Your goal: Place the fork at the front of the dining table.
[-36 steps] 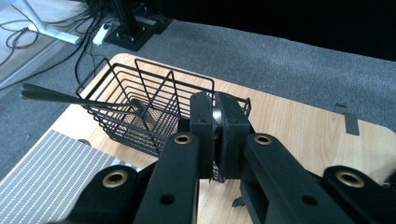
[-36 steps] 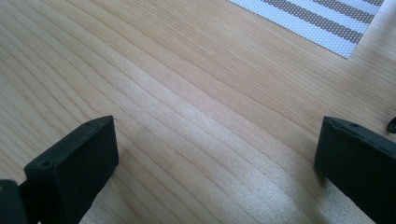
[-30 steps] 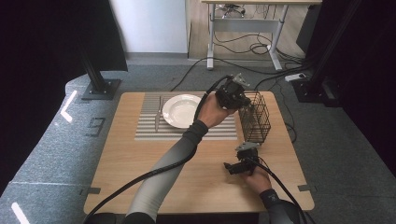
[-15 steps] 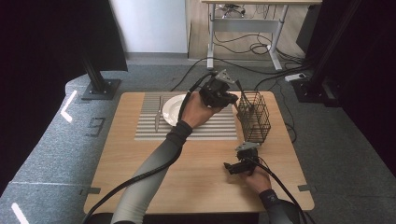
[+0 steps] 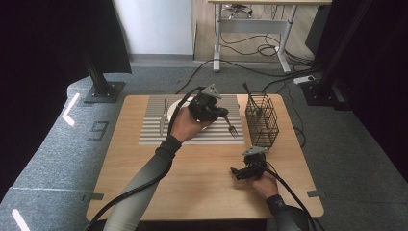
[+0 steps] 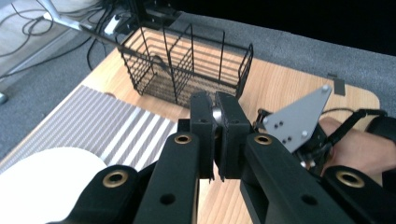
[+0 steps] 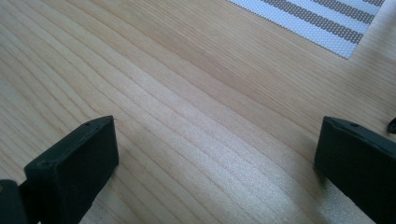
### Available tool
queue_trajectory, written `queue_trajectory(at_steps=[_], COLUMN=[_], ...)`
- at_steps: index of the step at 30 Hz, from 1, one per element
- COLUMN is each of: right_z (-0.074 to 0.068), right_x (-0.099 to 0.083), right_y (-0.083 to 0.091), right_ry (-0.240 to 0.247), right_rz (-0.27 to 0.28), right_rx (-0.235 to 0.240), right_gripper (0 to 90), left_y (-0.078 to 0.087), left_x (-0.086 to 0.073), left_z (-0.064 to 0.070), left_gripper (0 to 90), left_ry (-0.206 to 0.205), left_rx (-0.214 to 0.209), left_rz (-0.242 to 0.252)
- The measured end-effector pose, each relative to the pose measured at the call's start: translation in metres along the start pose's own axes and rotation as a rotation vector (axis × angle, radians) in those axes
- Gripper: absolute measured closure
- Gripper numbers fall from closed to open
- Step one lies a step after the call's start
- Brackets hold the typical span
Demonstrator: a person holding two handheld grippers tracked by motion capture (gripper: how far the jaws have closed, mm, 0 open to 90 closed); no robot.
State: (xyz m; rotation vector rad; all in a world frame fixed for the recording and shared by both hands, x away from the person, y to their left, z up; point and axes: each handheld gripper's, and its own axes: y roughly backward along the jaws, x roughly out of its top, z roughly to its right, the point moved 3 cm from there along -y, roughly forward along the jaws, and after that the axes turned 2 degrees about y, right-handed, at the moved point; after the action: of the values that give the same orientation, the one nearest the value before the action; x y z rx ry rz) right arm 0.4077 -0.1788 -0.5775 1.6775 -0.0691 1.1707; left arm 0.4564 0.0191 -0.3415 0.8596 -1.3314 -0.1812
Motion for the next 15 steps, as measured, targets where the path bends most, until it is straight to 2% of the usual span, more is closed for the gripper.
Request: queue_trajectory(at_steps=[9,15], right_z=[-0.001,-0.002], right_x=[0.000,0.000], right_y=[0.000,0.001], right_ry=[0.004,0.003], right_rz=[0.001,0.003], right_rx=[0.003,0.006], right_gripper=[0.0,1.9], left_y=[-0.005,-0.010], left_x=[-0.031,-0.047], left_z=[-0.003,0.000], left_gripper=[86.5,86.5], left_ry=[0.018,0.025], left_rx=[-0.011,-0.028], left_rz=[-0.028,-0.036])
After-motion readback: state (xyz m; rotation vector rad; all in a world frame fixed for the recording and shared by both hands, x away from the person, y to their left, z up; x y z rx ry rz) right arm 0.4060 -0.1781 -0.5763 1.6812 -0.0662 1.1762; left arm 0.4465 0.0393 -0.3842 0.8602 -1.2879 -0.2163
